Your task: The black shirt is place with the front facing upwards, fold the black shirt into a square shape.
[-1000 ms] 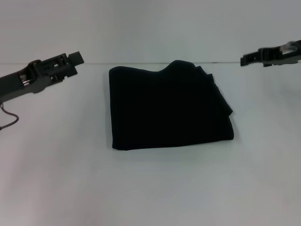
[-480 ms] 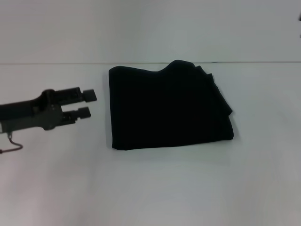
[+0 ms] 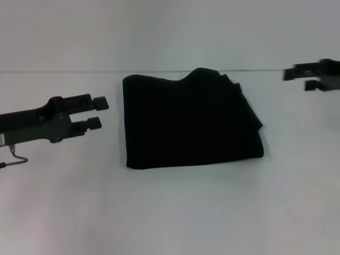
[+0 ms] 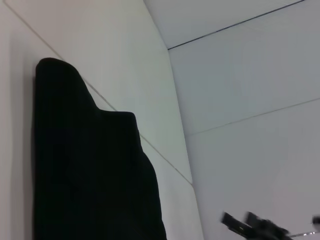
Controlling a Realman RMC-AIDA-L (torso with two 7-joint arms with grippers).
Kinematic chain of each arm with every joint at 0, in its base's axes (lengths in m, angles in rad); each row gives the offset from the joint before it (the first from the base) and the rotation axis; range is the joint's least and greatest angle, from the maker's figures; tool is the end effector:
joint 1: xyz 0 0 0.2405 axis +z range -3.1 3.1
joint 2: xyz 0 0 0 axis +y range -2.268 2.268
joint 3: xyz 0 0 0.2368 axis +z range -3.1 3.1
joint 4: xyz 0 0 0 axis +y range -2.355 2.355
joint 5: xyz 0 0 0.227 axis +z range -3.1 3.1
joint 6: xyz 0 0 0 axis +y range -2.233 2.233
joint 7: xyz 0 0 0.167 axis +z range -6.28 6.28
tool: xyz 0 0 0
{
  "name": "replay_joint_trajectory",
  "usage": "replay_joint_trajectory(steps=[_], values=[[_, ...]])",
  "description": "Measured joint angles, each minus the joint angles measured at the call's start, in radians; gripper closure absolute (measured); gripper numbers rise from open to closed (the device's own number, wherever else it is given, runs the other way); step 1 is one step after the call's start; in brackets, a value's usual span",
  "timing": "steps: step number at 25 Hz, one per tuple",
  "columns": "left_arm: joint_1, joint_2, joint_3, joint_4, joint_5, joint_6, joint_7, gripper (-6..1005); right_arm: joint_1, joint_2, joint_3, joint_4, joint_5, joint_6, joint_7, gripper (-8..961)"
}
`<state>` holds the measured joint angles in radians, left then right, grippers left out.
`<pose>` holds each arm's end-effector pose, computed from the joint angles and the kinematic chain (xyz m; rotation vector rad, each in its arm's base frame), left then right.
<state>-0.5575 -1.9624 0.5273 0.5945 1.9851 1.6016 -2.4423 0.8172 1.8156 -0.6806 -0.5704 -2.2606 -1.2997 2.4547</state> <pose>-0.2656 0.3619 0.0493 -2.0973 -2.0341 -1.0197 0.2425 0.4550 0.0842 -2.1560 1.6225 0.4378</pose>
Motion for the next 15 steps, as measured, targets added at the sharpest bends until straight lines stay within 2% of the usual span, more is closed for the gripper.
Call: replay_joint_trajectory(steps=[4,8,12,15], values=[[-0.005,0.000,-0.004,0.002,-0.002,-0.011,0.000,295,0.132,0.060,-0.083,0.077,-0.141,0.198,0.030,37],[-0.004,-0.009,-0.027,0.001,-0.005,-0.016,0.006,295,0.220,0.114,-0.104,0.171,-0.227,0.330,0.050,36],[0.001,-0.016,-0.033,0.003,-0.005,-0.017,0.007,295,0.244,0.153,-0.109,0.208,-0.280,0.411,0.114,36],[0.001,-0.019,-0.042,0.002,-0.005,-0.024,0.012,295,0.236,0.170,-0.107,0.215,-0.279,0.432,0.141,36]])
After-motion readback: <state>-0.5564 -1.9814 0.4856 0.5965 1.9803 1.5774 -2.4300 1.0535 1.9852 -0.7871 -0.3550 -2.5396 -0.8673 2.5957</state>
